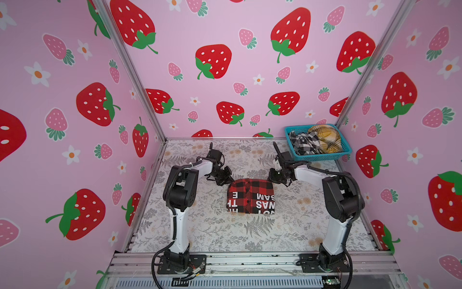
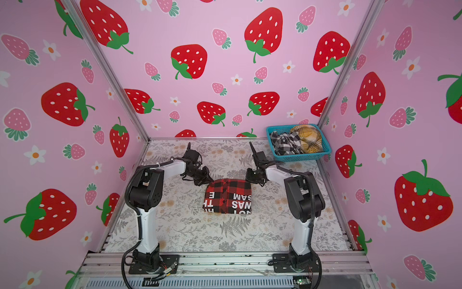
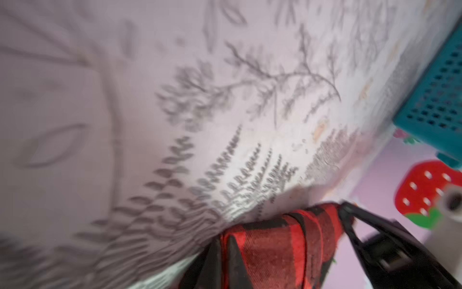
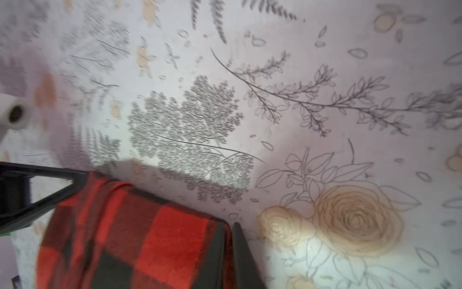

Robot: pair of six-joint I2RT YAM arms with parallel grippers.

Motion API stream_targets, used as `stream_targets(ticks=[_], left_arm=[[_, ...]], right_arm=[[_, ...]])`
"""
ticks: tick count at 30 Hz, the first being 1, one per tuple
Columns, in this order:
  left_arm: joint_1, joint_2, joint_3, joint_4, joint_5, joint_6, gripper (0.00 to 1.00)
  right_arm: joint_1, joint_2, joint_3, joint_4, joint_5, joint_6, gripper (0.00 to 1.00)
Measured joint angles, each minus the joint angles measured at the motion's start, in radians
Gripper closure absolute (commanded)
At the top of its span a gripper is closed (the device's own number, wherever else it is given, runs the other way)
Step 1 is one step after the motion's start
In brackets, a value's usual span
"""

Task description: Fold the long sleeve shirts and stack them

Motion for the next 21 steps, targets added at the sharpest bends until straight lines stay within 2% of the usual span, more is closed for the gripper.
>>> stream_targets(ticks=[3,4,5,7,10,13,15,19,21], left_arm=[[0.002,-0.022,0.016,-0.006,-0.030,0.007,0.47],[0.002,-0.034,0.016,-0.017,-0.042,0.010,0.45],[0.002,-0.056,0.016,-0.035,-0.055,0.021,0.44],[0.000,-0.111,0.016,-0.071,-0.080,0.033,0.44],[-0.010,-0.238,0.011,-0.118,-0.113,0.054,0.49],[-0.035,-0.384,-0.054,-0.129,-0.126,0.058,0.59],[-0.072,-0.461,-0.135,-0.129,-0.120,0.052,0.66],[-0.172,-0.473,-0.268,-0.129,-0.098,0.035,0.82],[-0.219,-0.445,-0.315,-0.127,-0.090,0.023,0.84]], right_arm=[[-0.008,0.000,0.006,0.000,0.000,-0.002,0.50],[-0.008,-0.011,0.006,-0.003,0.001,-0.006,0.49],[-0.008,-0.031,0.006,-0.014,0.006,-0.009,0.42],[-0.006,-0.088,0.005,-0.039,0.021,-0.016,0.40],[0.011,-0.210,-0.008,-0.072,0.051,-0.022,0.48],[0.060,-0.339,-0.066,-0.081,0.069,-0.014,0.65],[0.126,-0.397,-0.124,-0.086,0.075,0.000,0.71],[0.277,-0.423,-0.234,-0.090,0.075,0.043,0.78],[0.323,-0.423,-0.296,-0.088,0.071,0.069,0.80]])
